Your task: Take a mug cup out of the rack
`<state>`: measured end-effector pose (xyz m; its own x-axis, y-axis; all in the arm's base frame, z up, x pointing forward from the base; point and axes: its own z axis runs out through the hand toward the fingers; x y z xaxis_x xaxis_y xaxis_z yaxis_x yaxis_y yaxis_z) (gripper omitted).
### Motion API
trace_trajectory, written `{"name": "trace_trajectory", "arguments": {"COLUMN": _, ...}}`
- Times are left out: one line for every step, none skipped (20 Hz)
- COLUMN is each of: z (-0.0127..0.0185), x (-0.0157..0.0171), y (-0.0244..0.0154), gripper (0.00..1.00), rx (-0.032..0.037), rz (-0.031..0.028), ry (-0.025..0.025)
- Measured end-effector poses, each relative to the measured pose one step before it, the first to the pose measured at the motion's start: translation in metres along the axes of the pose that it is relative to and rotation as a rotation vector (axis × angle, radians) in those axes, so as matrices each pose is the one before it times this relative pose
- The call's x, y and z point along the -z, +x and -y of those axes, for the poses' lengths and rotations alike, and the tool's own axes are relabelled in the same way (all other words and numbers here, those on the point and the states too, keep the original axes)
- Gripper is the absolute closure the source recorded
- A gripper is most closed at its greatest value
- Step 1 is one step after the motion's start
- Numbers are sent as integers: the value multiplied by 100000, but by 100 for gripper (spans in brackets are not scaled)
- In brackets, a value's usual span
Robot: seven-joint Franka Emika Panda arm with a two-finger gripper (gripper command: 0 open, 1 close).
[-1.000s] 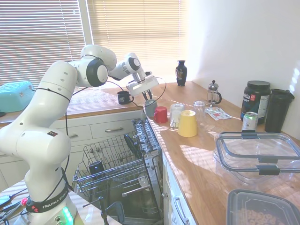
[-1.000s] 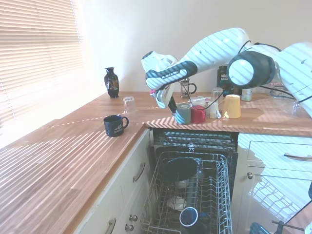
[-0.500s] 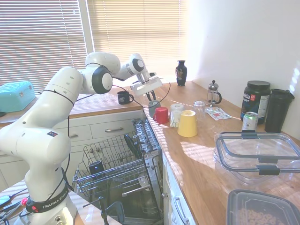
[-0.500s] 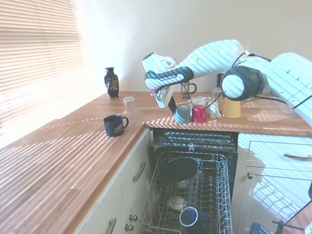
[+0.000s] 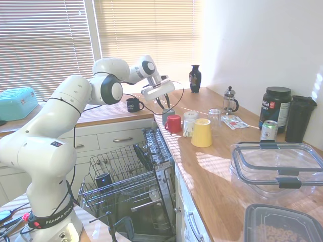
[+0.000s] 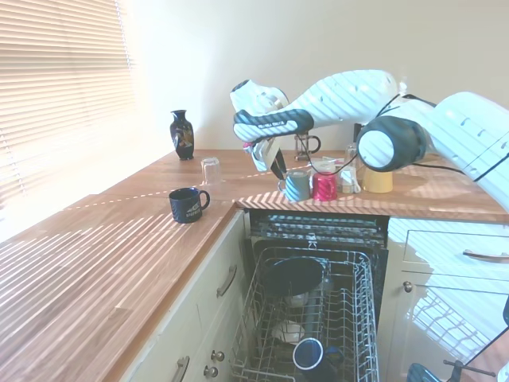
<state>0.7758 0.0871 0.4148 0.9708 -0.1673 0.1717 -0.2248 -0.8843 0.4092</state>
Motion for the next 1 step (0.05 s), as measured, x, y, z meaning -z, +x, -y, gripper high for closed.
{"name": "trace_trajectory", "arguments": {"z": -679, "x": 1240, "y": 138, "gripper": 0, "rx": -1086, "rz": -1710, "ry": 768}}
